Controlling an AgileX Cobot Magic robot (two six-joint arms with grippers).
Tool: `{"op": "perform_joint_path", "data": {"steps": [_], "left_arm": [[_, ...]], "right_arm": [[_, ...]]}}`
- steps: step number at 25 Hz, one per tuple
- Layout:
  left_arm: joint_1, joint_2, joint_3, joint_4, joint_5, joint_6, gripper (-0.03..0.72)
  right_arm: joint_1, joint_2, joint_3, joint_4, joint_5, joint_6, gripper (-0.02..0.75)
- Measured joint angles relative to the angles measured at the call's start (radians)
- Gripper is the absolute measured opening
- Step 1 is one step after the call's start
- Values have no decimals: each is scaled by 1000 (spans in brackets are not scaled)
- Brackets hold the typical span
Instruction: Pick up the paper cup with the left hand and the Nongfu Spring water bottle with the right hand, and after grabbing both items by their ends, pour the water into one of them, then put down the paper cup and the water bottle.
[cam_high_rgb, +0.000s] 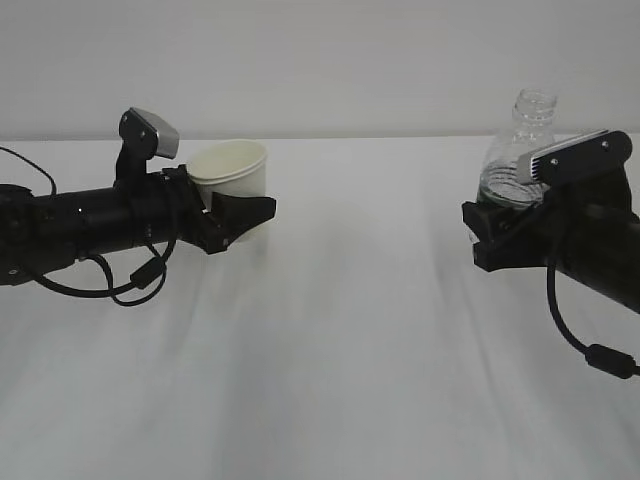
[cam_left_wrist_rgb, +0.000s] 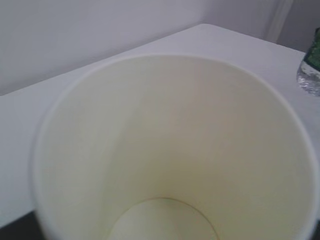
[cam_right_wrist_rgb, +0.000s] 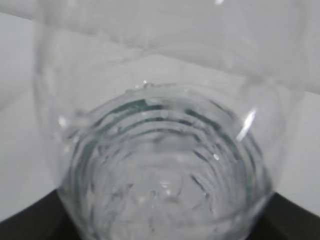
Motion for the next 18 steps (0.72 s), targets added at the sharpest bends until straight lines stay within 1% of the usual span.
{"op": "perform_joint_path", "data": {"steps": [10, 13, 18], "left_arm": [[-2, -33, 0, 160, -74, -75, 467], [-25, -33, 0, 187, -82, -80, 466], [-62, -33, 0, 203, -90, -80, 466]], "right_arm": [[0, 0, 0, -61, 48, 0, 491], [0, 0, 0, -84, 56, 0, 491], [0, -9, 0, -105, 89, 0, 491]]}}
